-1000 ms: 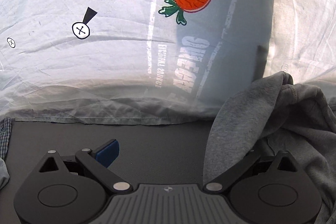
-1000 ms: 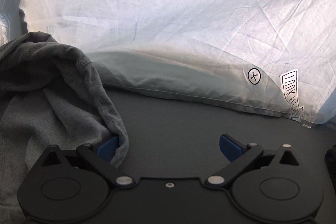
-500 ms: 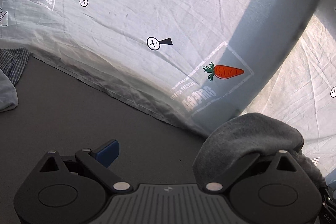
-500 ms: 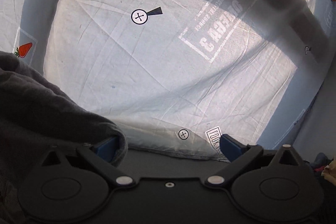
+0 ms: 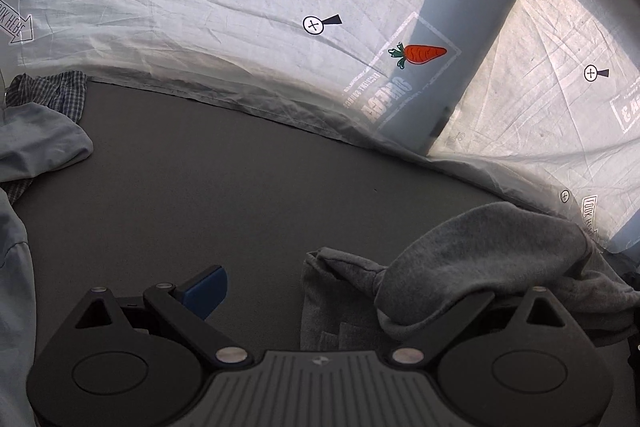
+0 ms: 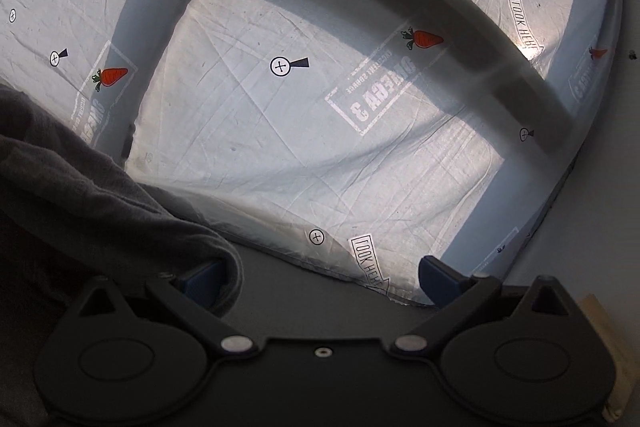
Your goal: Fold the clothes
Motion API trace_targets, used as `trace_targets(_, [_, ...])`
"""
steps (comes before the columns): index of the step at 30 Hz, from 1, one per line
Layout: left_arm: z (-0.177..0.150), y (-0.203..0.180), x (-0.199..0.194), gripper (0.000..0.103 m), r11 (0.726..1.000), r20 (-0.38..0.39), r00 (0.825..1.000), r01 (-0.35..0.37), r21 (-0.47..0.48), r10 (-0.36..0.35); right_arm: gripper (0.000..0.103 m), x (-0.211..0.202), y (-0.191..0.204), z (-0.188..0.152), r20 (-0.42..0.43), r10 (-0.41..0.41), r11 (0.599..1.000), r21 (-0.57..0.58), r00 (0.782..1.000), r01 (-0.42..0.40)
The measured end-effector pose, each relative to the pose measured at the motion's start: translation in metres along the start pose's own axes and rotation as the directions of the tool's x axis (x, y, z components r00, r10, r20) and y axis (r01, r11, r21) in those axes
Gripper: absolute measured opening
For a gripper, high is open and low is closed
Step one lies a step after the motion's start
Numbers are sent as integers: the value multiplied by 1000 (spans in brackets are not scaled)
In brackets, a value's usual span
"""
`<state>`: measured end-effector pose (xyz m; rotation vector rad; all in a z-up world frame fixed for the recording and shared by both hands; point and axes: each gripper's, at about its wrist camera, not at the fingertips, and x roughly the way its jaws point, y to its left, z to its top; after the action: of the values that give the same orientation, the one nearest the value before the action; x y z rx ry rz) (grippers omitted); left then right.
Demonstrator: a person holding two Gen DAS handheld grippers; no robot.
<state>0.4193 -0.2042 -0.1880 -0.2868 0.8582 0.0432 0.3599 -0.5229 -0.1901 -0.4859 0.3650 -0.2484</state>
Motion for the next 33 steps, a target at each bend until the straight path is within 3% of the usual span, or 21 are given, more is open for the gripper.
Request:
trace_targets(7, [-28, 6, 22, 99, 996, -136, 991, -7, 92, 20, 102, -6, 17, -34, -119, 41, 997, -57, 992, -48])
trace_targets(12, [-38, 5, 29, 99, 984, -194, 981, 26, 175, 8, 102, -2, 30, -48, -203, 118, 988, -79, 972, -136])
trace_targets(16, [-37, 4, 19, 99, 966, -212, 973, 134, 220, -86, 102, -5, 31, -45, -218, 176, 981, -49, 960, -190])
trace_targets(19, [-33, 8, 6, 99, 938, -243, 945, 273, 216, -219, 102, -10, 28, -35, -200, 232, 971, -10, 952, -239])
trace_targets(21, [-30, 10, -6, 99, 926, -224, 936, 319, 205, -273, 102, -13, 22, -26, -183, 273, 962, 52, 945, -268])
trace_targets(25, [-17, 8, -24, 101, 943, -100, 948, 312, 119, -301, 102, -11, 4, -8, -130, 350, 922, 223, 928, -317])
trace_targets(28, [-11, -11, -26, 102, 942, -33, 950, 311, 130, -309, 102, -2, 2, -1, -108, 378, 902, 268, 920, -339])
trace_targets(31, [-17, -34, -11, 101, 964, -14, 984, 175, 200, -176, 102, 13, 11, -4, -147, 367, 911, 258, 918, -323])
trace_targets(33, [-26, -44, 4, 101, 959, -39, 995, 100, 267, -93, 102, 24, 19, -14, -186, 367, 917, 237, 912, -321])
